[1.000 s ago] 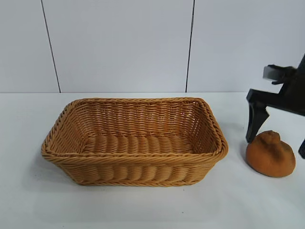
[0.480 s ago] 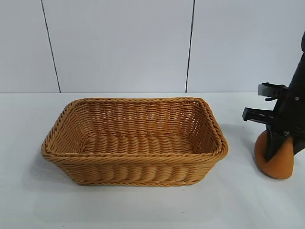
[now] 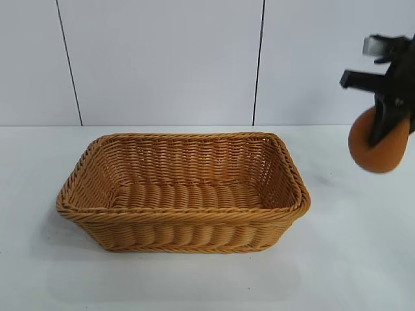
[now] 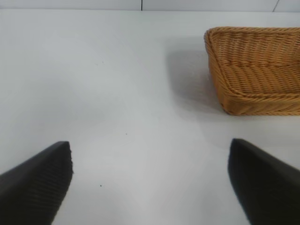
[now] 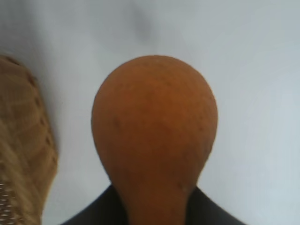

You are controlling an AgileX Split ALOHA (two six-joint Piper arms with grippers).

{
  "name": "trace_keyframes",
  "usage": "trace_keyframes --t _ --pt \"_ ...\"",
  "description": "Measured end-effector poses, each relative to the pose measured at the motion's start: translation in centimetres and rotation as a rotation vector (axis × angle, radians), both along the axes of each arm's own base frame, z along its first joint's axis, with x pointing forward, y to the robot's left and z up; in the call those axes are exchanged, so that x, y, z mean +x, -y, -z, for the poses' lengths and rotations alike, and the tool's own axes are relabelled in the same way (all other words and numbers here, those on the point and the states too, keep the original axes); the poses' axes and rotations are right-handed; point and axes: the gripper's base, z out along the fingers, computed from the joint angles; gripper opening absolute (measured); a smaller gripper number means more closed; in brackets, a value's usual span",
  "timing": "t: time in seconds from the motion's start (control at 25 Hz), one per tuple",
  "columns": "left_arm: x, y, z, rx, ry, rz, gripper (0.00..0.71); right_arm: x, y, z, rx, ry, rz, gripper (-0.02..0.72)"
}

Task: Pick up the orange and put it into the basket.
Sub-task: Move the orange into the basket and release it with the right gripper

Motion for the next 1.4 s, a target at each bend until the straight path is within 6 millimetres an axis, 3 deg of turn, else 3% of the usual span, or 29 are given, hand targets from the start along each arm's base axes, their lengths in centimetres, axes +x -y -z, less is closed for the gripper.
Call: trace_keyframes --t 0.2,0.36,0.6,0.72,0.88,1.08,1.24,1.32,1.4 --pt "0.0 0.0 0.0 0.000 0.000 0.000 0.643 0.7 -2.3 -4.2 0.065 0.080 -0.049 0.064" --pt "0.0 0.0 0.0 0.000 0.001 0.000 0.643 0.2 -7.5 -5.6 0.093 0.133 -0.159 0.064" --pt "0.0 0.0 0.0 0.000 0.001 0.000 0.643 -1.9 -15.4 -5.4 0.146 0.185 -0.293 0.064" --pt "0.0 0.0 0.0 0.000 0.001 0.000 0.643 -2.4 -18.3 -4.0 0.157 0.179 -0.332 0.064" --pt "0.0 0.0 0.0 0.000 0.001 0.000 0.643 -1.6 -20.9 -0.5 0.162 0.177 -0.346 0.064" --pt "0.0 0.0 0.0 0.000 0.001 0.000 0.643 -0.4 -22.2 4.8 0.135 0.109 -0.337 0.064" --pt "0.0 0.0 0.0 0.000 0.001 0.000 0.643 -0.3 -22.6 7.8 0.118 0.035 -0.336 0.064" --pt "0.0 0.0 0.0 0.000 0.001 0.000 0.643 -0.3 -22.6 8.3 0.111 0.015 -0.349 0.139" --pt "0.0 0.0 0.0 0.000 0.001 0.000 0.643 -0.4 -22.6 8.3 0.113 0.010 -0.357 0.318"
